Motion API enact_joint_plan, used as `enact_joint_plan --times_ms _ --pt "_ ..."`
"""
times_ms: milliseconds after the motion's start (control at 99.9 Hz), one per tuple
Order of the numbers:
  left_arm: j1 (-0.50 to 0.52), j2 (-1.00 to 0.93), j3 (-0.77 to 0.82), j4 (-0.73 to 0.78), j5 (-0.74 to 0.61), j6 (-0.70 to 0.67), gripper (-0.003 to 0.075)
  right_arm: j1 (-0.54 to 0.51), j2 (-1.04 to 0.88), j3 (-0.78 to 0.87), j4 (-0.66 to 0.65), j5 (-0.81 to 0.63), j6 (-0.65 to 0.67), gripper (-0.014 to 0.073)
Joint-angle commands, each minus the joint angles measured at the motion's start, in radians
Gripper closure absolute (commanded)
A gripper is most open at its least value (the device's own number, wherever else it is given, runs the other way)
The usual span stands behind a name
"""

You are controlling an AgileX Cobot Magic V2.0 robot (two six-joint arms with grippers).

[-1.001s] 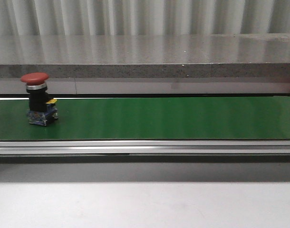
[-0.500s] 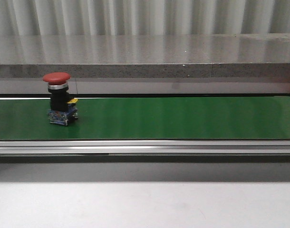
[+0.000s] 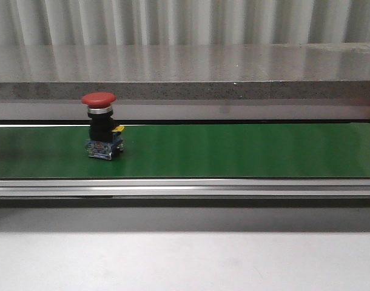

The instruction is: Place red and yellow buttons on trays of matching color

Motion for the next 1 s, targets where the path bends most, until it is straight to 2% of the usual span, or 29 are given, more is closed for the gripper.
enact_joint_plan --times_ms 0,310,600,991 --pt "-0.048 -0.074 -0.026 -0.020 -0.061 0.012 0.0738 0.001 0.007 -0.025 0.004 -0.067 -0.009 0.0660" --pt "-0.139 -0.220 0.042 -0.020 -0.127 0.032 0.0740 0.001 0.007 -0.025 0.004 -0.067 -0.009 0.0660" --pt "-0.147 -0.489 0.291 -0.020 -0.204 0.032 0.0740 0.001 0.007 -0.025 0.004 -0.067 -0.009 0.0660" --pt "-0.147 -0.924 0.621 -0.041 -0.205 0.028 0.0740 0.001 0.007 -0.025 0.004 -0.067 -0.009 0.0660"
